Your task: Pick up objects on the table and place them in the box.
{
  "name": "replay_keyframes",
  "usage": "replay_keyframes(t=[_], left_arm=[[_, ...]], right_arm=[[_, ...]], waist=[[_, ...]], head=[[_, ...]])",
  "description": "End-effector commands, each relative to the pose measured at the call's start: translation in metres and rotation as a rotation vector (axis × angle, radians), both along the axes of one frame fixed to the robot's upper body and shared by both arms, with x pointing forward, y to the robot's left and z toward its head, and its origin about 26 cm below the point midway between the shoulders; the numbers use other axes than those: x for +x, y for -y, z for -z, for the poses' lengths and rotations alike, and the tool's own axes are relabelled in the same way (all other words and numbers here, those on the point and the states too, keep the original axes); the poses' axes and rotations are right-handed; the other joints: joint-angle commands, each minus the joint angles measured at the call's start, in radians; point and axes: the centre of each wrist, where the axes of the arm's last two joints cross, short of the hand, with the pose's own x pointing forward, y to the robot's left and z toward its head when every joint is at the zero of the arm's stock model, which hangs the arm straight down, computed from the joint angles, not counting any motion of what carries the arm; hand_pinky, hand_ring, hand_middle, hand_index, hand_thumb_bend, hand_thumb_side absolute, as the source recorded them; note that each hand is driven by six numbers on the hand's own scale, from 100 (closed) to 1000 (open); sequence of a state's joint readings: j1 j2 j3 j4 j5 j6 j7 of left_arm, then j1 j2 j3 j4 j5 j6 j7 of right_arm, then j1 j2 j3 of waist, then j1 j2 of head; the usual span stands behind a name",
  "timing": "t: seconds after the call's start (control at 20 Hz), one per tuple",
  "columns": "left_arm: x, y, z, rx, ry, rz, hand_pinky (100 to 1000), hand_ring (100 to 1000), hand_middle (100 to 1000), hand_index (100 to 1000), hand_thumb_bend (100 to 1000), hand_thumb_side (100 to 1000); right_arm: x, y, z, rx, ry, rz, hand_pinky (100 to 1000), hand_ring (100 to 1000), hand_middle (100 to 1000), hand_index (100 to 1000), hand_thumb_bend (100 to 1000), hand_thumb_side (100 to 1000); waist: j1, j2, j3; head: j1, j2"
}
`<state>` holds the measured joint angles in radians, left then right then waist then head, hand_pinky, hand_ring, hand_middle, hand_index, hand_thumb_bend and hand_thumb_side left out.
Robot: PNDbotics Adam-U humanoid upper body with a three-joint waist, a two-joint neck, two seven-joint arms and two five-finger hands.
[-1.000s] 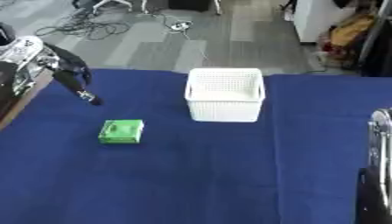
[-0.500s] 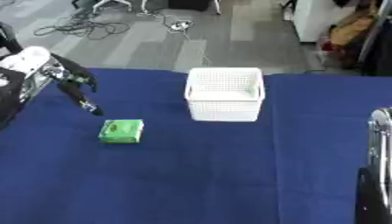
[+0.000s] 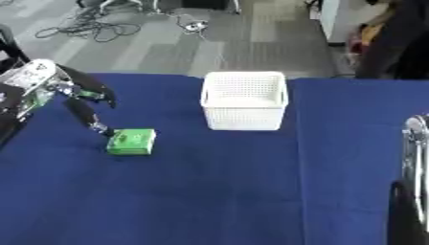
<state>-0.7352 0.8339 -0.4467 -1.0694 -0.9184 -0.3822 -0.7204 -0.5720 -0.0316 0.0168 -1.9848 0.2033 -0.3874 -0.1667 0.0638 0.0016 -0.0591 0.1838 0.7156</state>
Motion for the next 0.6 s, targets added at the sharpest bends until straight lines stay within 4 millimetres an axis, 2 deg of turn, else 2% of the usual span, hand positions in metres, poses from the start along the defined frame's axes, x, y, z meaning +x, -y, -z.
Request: replay_keyframes(t=[0.05,0.4,0.6], left_arm=[[-0.005,-0.006,-0.013,0.16,-0.197,0.126,697,818,929,934,387,916],[-0.012,-0.006,0.005,0.206,-0.261,0.171,691,805,914,928,342,918],[-0.016,0.001,0.002,0.195,-0.23,0.165,696,809,923,928,339,928]], right_arm=[[-0.002,-0.002,-0.006,0.0,0.022,-0.012,179,278,268,498,100,1000],[-0.002,-0.002,-0.006,-0.001,0.021,-0.011,179,278,268,498,100,1000],[-0.002,-0.002,-0.007,0.001,0.023,-0.011,179,278,268,498,100,1000]], waist=[[0.001,-0.011,-0.001],[0.001,-0.009,-0.002],[0.0,-0.01,0.0]], head=[[-0.005,-0.009],[-0.007,-0.01],[-0.014,-0.01]])
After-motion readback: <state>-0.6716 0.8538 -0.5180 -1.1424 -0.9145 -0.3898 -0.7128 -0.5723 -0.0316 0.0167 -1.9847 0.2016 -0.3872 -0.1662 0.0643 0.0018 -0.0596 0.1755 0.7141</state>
